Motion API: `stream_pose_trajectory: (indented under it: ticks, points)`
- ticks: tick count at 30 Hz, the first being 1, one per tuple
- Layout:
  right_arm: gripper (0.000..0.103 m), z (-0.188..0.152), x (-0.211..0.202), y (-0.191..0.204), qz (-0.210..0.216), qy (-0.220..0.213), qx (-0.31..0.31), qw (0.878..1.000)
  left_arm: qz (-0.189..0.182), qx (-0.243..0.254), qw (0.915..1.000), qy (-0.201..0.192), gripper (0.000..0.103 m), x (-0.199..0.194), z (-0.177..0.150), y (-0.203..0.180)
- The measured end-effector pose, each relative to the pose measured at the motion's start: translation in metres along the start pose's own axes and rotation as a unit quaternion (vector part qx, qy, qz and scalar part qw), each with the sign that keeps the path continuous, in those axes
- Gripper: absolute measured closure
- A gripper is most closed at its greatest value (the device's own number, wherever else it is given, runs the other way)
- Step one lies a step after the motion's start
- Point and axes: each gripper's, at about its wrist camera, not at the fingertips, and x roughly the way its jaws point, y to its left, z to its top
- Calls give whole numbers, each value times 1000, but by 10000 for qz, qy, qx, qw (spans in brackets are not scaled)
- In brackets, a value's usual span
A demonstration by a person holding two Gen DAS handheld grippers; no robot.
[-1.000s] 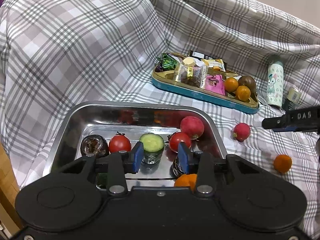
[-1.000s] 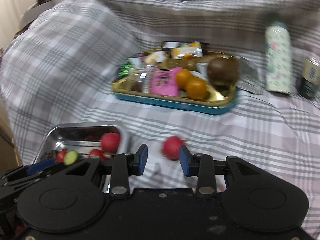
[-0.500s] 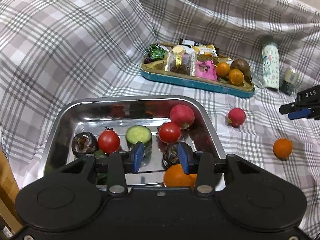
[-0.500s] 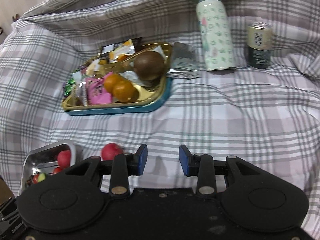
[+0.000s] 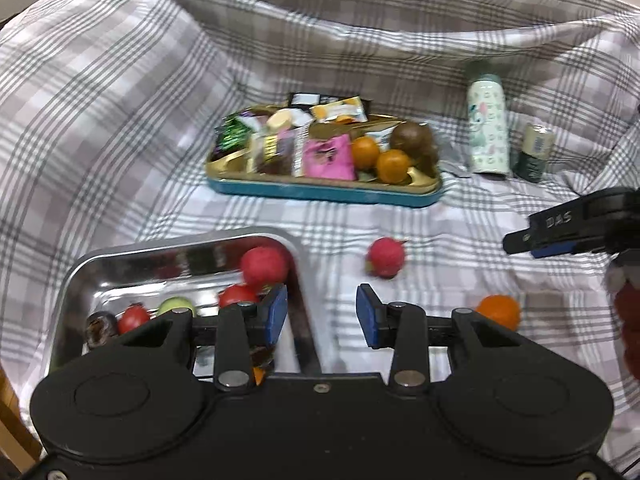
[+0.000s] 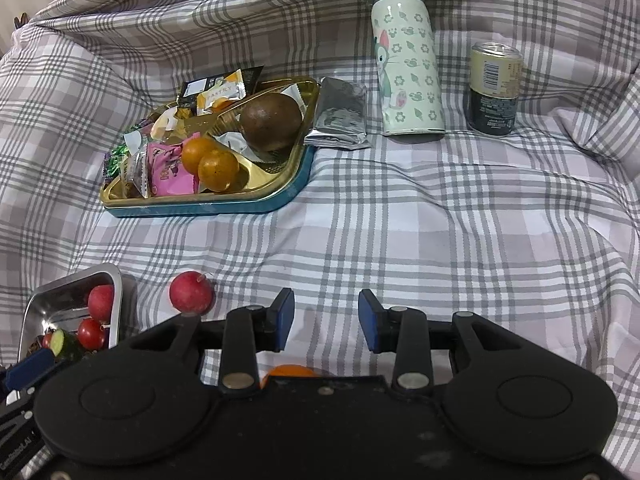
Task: Organize fruits
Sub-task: 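Move both tools away from the tray toward the loose radish and orange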
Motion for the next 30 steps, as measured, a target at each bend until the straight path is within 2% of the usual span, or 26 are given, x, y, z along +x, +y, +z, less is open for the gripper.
stream_pose_trajectory:
  ticks: [9,18,30]
  points:
    - [61,0,-6,-9,-38,-16,101,9999,-274,-68,9995,122,55,13,13,-29]
    - [60,3,-6,-15,54,-24,239,9997,-425,47,9987,273,55,41,21,-53]
    - [59,3,-7,-20,86,-60,318,9994,-288,97,9990,330,55,75,27,-63]
